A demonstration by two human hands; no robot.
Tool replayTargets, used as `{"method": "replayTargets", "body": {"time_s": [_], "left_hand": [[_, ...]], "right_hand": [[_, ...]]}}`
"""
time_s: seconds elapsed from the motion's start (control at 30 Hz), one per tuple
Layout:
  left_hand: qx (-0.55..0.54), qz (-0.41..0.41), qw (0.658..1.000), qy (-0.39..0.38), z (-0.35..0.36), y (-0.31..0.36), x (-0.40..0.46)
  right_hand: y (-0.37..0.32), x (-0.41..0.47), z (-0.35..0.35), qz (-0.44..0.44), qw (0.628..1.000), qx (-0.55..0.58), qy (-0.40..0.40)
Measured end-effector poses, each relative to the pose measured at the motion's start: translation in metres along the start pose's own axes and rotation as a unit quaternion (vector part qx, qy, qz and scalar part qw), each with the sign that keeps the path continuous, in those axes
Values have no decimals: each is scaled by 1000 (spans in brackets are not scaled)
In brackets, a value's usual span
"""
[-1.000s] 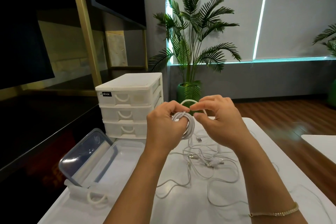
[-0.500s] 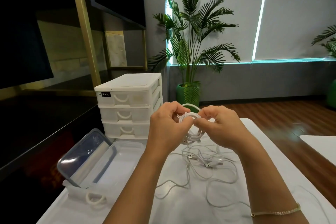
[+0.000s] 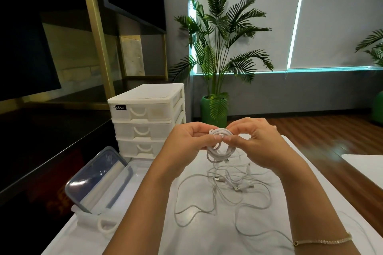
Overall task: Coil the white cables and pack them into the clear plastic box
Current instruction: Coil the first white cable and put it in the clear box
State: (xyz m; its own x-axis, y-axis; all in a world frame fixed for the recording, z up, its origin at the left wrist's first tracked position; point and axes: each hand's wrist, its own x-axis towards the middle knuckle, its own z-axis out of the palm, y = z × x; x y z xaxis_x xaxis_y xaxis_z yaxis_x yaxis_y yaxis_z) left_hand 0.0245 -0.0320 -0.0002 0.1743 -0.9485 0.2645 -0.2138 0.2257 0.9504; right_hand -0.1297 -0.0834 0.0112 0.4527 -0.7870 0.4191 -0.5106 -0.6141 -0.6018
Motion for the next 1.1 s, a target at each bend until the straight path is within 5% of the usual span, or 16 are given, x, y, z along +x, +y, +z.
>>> {"method": "replayTargets", "body": {"time_s": [0.33, 0.53, 0.73, 1.1], "left_hand": [[-158, -34, 987, -2, 9, -1, 4], [-195, -56, 979, 25, 15, -1, 6], [-246, -39, 969, 10, 12, 0, 5], [-34, 29, 992, 117, 6, -8, 7]], "right_hand": [[2, -1, -2, 12, 991, 47, 123], [-4, -4, -2, 32, 996, -44, 72], [-4, -1, 7, 9, 999, -21, 29], [-15, -3, 6, 72, 987, 145, -5]]}}
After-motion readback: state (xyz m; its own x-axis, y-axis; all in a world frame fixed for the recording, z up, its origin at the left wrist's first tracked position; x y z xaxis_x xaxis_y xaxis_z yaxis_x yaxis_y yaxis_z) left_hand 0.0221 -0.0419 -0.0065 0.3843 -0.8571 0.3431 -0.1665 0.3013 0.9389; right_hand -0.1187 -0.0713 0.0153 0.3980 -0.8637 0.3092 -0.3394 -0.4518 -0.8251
